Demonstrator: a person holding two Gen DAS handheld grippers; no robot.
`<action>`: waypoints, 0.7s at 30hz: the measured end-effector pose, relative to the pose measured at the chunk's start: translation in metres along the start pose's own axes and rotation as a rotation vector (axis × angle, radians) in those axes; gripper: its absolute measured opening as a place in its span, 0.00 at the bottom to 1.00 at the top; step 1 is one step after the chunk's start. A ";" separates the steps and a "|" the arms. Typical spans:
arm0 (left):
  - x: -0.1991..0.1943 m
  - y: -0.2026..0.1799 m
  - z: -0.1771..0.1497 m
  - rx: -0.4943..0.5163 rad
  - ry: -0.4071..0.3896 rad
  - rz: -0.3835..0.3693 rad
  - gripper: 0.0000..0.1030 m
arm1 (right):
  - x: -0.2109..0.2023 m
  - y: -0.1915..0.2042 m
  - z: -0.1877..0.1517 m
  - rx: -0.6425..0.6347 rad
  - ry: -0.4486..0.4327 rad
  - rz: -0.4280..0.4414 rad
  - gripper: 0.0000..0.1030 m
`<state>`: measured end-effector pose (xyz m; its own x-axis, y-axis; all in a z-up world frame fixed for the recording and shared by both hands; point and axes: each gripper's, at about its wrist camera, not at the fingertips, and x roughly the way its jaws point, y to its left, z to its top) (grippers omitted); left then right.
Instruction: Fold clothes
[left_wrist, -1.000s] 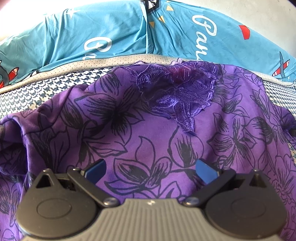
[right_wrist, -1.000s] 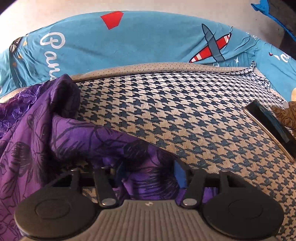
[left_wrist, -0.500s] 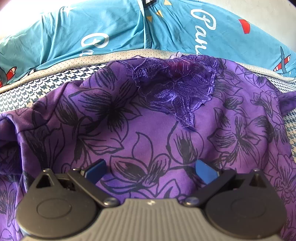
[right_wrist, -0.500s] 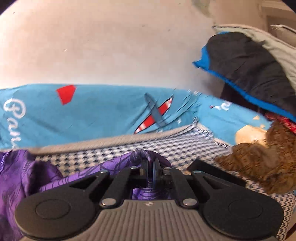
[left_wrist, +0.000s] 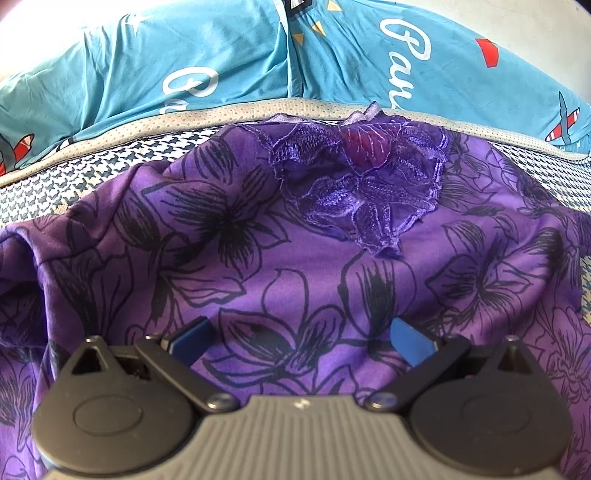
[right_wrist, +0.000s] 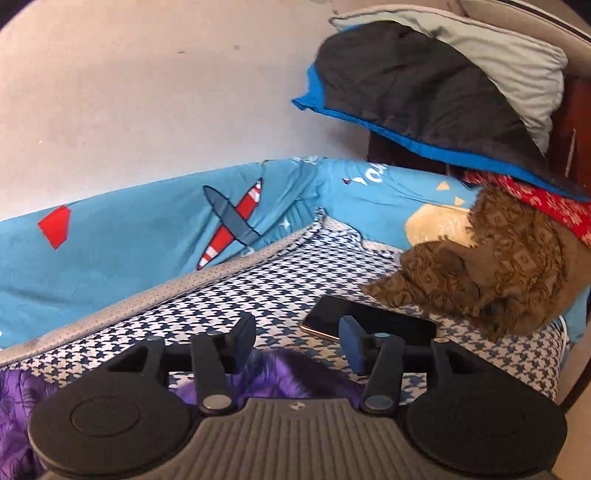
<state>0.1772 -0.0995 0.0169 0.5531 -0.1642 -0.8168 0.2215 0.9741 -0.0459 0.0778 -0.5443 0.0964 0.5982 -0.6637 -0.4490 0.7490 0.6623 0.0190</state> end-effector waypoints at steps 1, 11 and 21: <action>-0.001 0.000 0.000 -0.001 0.001 0.001 1.00 | 0.003 -0.010 0.001 0.035 0.039 0.016 0.51; -0.015 -0.015 -0.005 0.020 -0.020 -0.008 1.00 | 0.025 -0.084 -0.017 0.249 0.288 0.090 0.51; -0.017 -0.036 -0.011 0.065 -0.024 -0.003 1.00 | 0.047 -0.115 -0.047 0.483 0.468 0.167 0.51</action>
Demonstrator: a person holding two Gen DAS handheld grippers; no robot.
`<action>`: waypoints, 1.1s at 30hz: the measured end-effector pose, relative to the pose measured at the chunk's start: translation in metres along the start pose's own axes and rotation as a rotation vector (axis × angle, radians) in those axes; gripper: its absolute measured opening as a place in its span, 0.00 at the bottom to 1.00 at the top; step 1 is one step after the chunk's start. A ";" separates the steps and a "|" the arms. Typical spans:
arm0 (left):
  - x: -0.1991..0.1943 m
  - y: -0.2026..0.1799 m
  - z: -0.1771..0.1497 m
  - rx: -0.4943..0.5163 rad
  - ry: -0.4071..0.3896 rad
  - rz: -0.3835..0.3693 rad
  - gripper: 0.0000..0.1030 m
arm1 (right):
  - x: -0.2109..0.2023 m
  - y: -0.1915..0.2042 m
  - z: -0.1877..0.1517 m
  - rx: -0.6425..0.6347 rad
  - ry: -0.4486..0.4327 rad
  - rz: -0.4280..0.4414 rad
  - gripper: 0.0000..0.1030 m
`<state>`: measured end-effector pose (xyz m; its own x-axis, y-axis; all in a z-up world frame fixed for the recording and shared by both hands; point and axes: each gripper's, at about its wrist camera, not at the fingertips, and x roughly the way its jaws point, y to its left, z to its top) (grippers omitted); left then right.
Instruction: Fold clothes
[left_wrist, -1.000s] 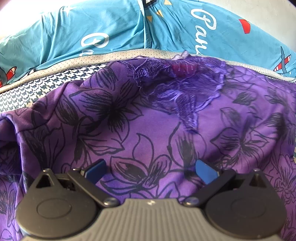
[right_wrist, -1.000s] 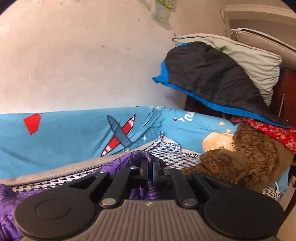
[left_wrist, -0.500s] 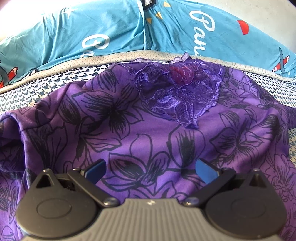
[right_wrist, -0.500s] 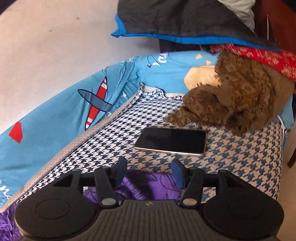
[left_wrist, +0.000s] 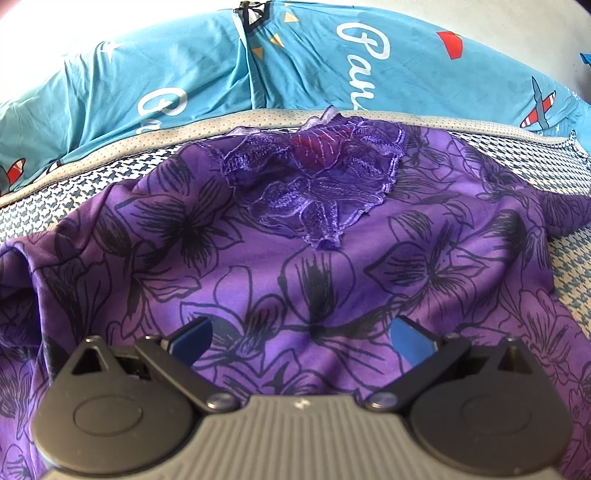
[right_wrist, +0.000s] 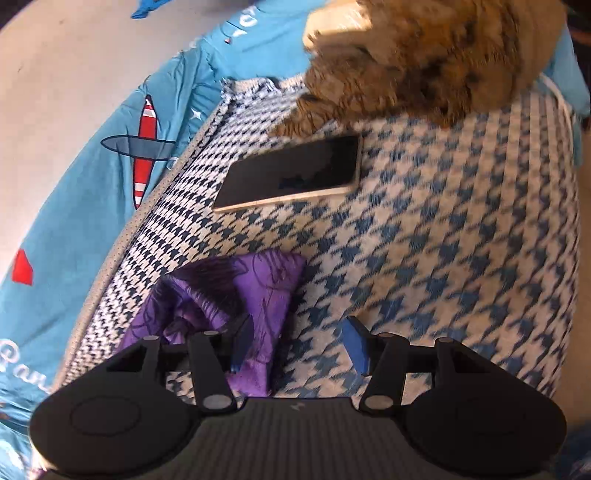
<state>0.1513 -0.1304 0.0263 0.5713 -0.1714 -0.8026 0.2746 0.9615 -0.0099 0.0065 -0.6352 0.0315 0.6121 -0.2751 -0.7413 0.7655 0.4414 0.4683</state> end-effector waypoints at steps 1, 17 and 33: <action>0.000 -0.001 0.000 0.001 0.001 0.000 1.00 | 0.001 0.002 -0.001 0.001 0.004 0.010 0.51; 0.000 -0.001 0.000 -0.004 -0.001 -0.005 1.00 | -0.023 0.049 -0.013 -0.156 -0.122 -0.042 0.10; -0.005 0.000 -0.004 0.008 -0.002 0.008 1.00 | -0.075 0.038 -0.002 -0.244 -0.260 -0.334 0.18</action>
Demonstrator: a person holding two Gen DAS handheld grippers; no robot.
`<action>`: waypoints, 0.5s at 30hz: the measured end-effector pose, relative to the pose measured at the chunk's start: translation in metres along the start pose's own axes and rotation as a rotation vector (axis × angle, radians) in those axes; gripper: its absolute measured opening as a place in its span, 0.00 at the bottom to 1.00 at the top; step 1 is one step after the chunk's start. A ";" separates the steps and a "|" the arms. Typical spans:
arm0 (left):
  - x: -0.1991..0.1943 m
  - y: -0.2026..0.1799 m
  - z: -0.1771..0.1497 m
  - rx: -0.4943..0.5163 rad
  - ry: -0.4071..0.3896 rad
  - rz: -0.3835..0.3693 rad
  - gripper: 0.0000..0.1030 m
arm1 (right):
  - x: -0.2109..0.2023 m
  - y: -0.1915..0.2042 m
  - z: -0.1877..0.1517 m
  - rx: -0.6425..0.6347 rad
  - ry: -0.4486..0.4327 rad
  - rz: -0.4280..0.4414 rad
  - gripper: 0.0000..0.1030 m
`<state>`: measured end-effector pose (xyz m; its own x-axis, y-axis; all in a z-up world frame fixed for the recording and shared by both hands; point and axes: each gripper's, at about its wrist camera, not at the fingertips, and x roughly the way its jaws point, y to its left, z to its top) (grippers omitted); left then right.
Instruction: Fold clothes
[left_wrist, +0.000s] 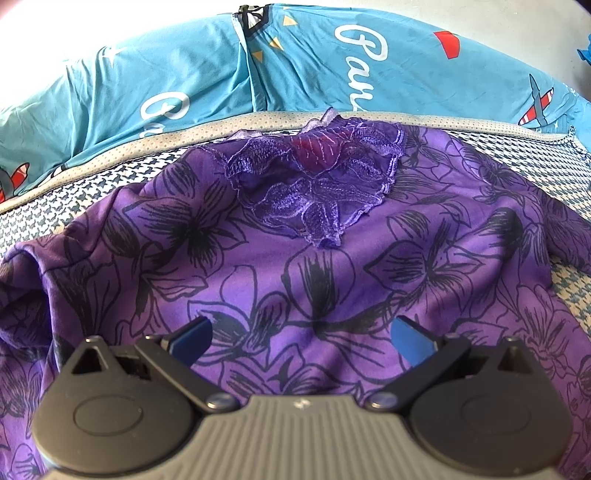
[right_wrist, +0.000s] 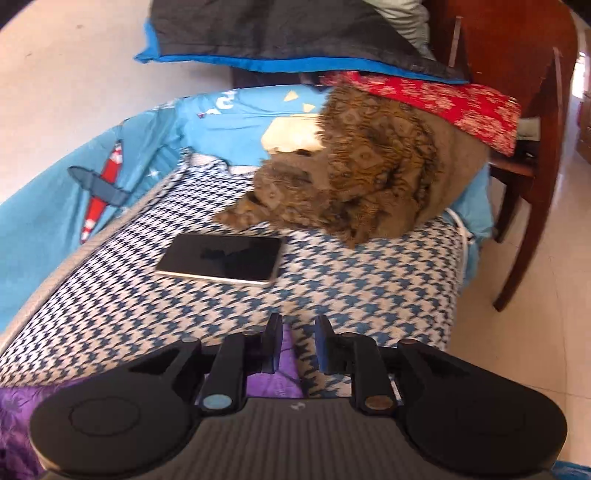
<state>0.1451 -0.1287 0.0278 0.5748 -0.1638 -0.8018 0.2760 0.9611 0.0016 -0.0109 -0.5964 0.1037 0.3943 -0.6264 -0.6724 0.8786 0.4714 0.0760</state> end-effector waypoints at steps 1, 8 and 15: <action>0.000 0.000 0.000 -0.001 0.001 -0.001 1.00 | 0.001 0.004 -0.001 -0.008 0.007 0.031 0.18; -0.001 0.004 0.001 -0.014 -0.007 0.005 1.00 | -0.004 0.050 -0.015 -0.110 0.036 0.187 0.19; -0.010 0.020 0.000 -0.048 -0.039 0.023 1.00 | -0.017 0.095 -0.031 -0.185 0.066 0.312 0.25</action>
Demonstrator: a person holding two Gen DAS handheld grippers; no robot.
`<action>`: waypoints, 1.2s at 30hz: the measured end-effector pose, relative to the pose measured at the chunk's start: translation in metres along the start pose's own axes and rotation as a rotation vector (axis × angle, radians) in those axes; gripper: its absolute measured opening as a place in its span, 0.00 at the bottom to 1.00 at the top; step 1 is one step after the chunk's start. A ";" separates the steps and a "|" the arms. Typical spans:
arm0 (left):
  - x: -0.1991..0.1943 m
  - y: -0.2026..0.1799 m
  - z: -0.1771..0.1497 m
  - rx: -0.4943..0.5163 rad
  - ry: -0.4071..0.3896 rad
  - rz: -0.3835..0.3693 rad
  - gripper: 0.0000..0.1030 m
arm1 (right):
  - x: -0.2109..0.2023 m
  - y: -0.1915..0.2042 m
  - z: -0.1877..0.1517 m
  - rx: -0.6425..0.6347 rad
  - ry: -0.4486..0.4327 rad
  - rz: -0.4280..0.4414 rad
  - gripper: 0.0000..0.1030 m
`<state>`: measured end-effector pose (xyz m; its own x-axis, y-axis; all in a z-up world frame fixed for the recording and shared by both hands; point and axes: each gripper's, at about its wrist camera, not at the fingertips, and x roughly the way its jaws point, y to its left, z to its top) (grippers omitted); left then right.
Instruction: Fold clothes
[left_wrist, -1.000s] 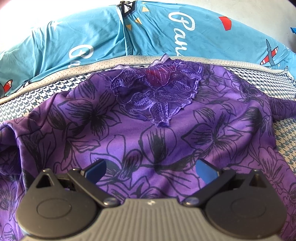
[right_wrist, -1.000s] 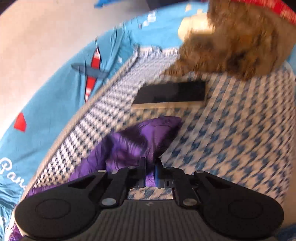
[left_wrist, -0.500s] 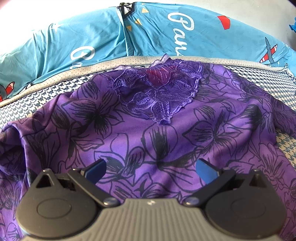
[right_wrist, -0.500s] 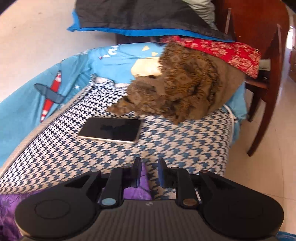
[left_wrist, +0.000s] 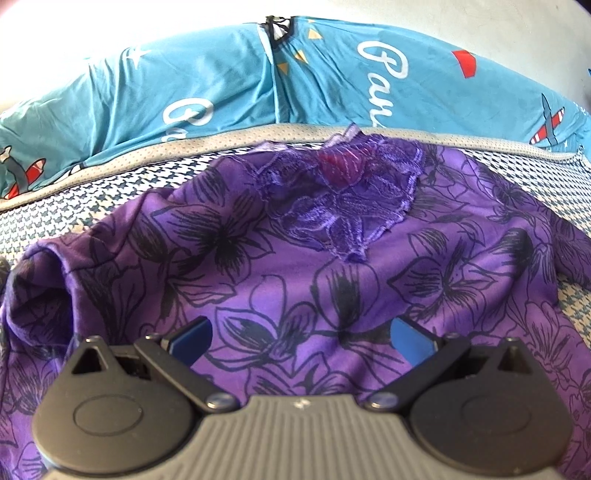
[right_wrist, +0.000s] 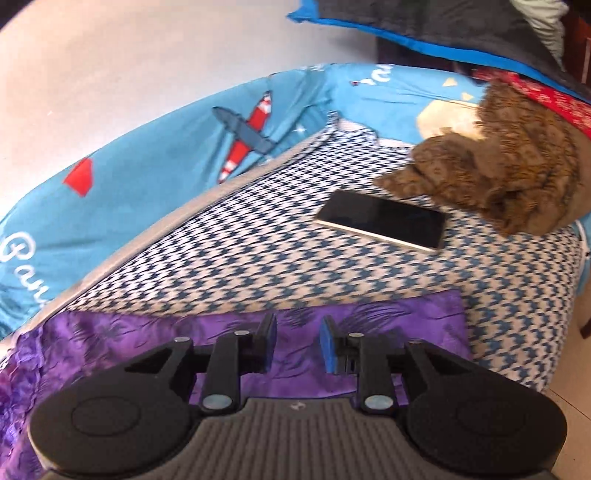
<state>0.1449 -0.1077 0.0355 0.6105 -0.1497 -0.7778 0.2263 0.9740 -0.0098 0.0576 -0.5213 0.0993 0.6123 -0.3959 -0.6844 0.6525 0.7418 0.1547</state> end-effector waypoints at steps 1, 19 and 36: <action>-0.001 0.003 0.000 -0.007 -0.004 0.005 1.00 | -0.001 0.006 -0.001 -0.005 0.002 0.017 0.26; -0.022 0.101 0.038 -0.168 -0.134 -0.009 1.00 | -0.018 0.141 -0.052 -0.197 0.062 0.293 0.33; 0.038 0.153 0.053 -0.160 -0.084 -0.055 1.00 | -0.013 0.249 -0.100 -0.362 0.106 0.507 0.33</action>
<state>0.2425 0.0264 0.0375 0.6632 -0.2109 -0.7181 0.1416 0.9775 -0.1564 0.1677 -0.2774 0.0751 0.7458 0.0949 -0.6594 0.0892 0.9667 0.2400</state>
